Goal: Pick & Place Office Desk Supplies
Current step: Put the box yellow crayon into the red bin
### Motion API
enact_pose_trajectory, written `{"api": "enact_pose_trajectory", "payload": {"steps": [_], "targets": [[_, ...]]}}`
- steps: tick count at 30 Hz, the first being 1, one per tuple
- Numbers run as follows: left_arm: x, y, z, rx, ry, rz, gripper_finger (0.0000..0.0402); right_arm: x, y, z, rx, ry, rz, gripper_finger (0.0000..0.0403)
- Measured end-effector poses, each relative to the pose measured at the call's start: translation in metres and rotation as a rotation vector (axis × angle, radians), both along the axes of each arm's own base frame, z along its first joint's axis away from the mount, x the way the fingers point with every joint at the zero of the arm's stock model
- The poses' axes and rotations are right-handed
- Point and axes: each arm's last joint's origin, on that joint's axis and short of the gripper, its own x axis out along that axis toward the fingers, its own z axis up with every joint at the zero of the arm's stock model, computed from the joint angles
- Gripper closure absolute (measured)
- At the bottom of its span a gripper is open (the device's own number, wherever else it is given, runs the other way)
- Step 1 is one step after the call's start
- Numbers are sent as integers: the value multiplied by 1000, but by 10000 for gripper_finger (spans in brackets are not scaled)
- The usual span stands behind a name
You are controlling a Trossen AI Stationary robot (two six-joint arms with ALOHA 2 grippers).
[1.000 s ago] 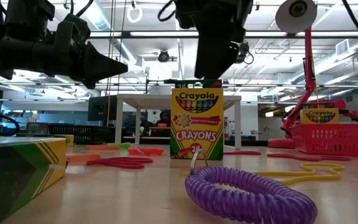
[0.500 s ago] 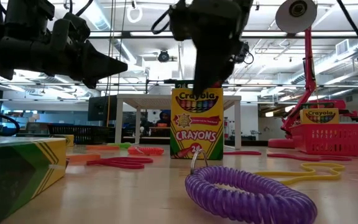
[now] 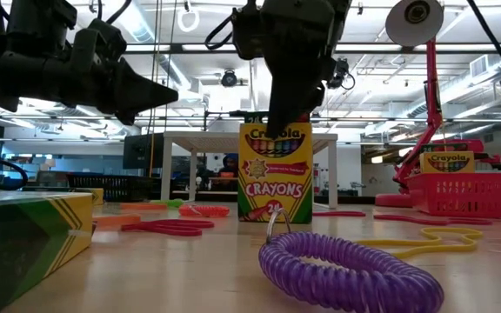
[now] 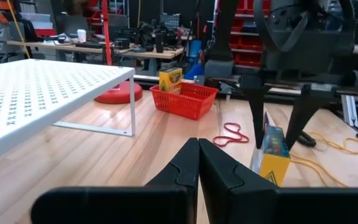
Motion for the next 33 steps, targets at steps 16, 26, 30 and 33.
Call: {"api": "enact_pose_trajectory", "payload": {"steps": [16,26,30,33], "targets": [[0,0,0,0,0,0,388,-59,-17,69,-154,64,-11,289],[0,0,0,0,0,0,388,-174,-62,68,-149,140,-62,289],[0,0,0,0,0,0,388,-220,-80,60,-141,109,-121,290],[0,0,0,0,0,0,388,-243,-88,53,-138,82,-162,290]]}}
